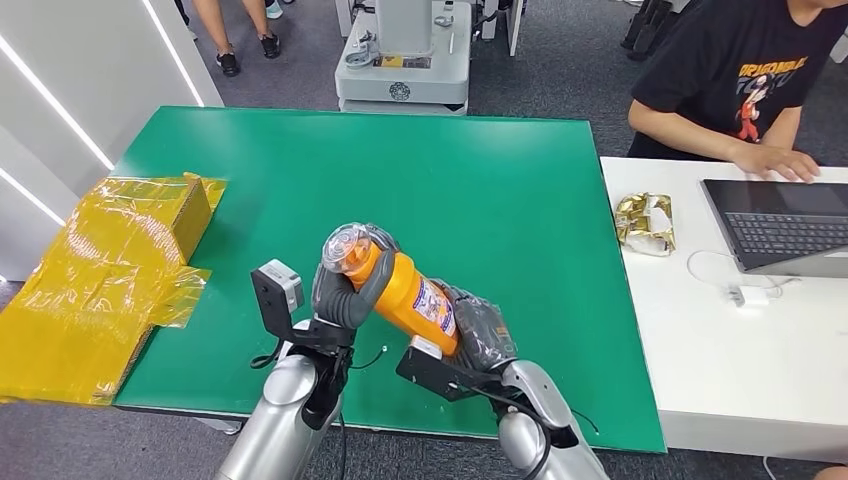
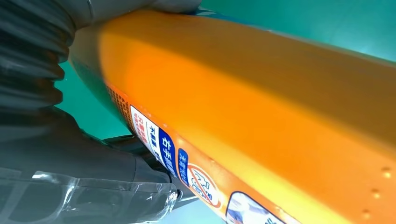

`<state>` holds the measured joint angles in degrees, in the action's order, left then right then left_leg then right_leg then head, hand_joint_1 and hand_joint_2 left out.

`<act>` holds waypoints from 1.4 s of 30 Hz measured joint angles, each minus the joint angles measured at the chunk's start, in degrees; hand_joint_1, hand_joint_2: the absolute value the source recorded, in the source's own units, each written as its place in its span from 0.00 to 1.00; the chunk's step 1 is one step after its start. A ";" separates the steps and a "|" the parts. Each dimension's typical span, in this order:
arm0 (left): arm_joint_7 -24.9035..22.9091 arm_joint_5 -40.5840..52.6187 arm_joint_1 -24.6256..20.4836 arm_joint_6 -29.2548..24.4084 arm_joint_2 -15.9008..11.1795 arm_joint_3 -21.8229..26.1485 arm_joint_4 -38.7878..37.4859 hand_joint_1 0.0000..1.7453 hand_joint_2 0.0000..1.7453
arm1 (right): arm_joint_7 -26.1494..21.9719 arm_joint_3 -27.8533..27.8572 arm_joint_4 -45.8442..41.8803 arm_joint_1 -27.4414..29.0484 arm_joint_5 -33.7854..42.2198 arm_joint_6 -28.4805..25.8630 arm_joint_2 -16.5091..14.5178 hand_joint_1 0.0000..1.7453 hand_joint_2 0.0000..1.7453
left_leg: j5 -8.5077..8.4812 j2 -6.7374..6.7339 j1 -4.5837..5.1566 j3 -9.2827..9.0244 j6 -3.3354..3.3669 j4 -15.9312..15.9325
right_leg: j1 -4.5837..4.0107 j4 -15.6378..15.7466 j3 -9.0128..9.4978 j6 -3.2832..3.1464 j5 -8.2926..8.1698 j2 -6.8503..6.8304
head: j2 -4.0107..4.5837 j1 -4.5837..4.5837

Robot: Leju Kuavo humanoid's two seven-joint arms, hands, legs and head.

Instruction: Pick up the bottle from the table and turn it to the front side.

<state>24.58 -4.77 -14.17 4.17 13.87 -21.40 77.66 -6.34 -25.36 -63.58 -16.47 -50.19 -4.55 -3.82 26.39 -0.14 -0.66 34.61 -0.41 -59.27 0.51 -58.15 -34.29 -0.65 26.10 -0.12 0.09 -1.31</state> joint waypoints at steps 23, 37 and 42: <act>-0.56 -3.25 -0.78 -3.04 -0.04 -0.20 -0.33 1.00 1.00 | -7.32 0.03 -9.17 3.33 12.54 -13.82 -3.53 0.00 1.00 | 0.01 0.01 -0.01 0.03 -0.02 0.01 | -0.01 0.00 -0.04 -0.01 0.01 -0.02 | 0.00 0.01; -0.03 -2.74 -0.97 -9.48 -1.09 0.69 0.16 1.00 1.00 | -15.45 -2.32 -21.44 9.30 25.60 -29.85 -5.40 0.00 1.00 | 0.01 -0.01 -0.01 0.03 -0.02 0.02 | -0.01 0.00 -0.03 -0.01 0.01 0.00 | 0.00 0.01; 0.63 1.43 -0.98 -13.88 -3.62 3.45 2.13 1.00 1.00 | -16.03 -2.33 -25.82 10.52 26.77 -32.59 -5.19 0.00 1.00 | 0.01 -0.02 -0.03 0.02 -0.02 0.03 | -0.01 -0.02 -0.03 -0.01 0.01 0.01 | 0.00 0.00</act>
<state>25.22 -3.34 -15.15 -9.70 10.24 -17.94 79.79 -22.38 -27.69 -89.40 -5.95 -23.42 -37.14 -9.01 26.40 -0.16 -0.69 34.63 -0.44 -59.24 0.50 -58.18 -34.33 -0.66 26.12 -0.11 0.09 -1.31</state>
